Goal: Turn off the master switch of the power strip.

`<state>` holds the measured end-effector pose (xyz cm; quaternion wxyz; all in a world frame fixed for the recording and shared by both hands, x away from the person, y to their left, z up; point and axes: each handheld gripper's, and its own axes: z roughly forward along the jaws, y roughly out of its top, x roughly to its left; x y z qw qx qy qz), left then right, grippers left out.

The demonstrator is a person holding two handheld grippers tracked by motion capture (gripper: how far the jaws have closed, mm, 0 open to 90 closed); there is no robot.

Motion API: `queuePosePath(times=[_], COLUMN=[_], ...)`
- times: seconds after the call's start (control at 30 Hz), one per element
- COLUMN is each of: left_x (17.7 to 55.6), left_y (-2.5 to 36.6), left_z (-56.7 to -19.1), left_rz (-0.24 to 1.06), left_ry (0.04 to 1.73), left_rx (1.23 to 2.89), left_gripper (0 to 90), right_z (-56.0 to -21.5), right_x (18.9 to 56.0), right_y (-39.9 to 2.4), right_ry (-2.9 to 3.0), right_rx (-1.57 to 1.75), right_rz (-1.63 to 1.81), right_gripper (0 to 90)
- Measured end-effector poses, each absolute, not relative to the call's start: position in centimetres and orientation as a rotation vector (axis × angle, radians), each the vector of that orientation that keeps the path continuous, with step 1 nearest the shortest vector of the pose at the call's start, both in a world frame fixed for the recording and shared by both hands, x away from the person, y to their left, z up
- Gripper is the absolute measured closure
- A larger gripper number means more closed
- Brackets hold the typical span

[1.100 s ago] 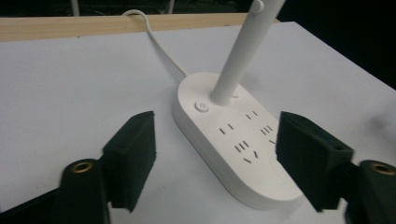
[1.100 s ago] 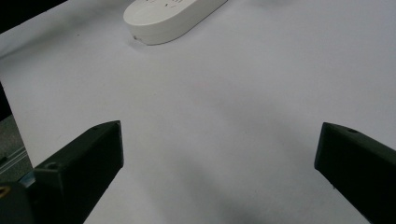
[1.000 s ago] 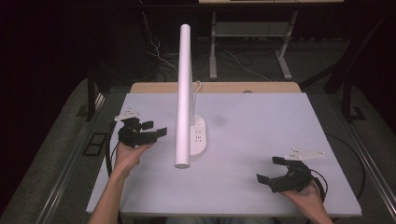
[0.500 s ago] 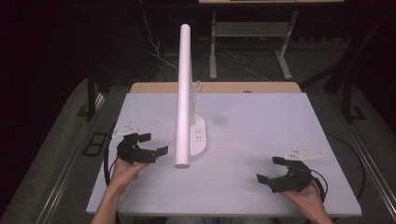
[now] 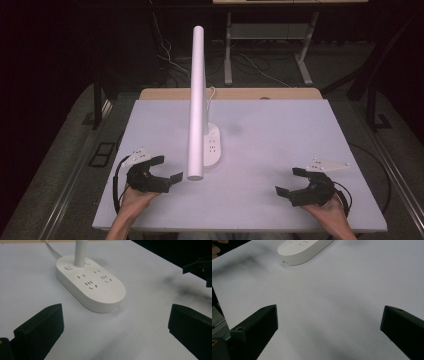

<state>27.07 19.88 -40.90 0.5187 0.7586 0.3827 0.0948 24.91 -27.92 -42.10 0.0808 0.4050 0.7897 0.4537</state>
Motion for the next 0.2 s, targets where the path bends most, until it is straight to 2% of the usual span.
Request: queuePosePath(times=[0.2], left_x=[26.4], left_y=[19.39], left_z=[-41.34], left_rz=[0.21], left_ry=[0.908], left_rx=[1.835], left_gripper=[0.0], right_z=[-42.04], right_x=[24.89], right_y=[-27.96], right_ry=[2.363], right_rx=[1.21], right_rz=[1.358], right_gripper=[0.5])
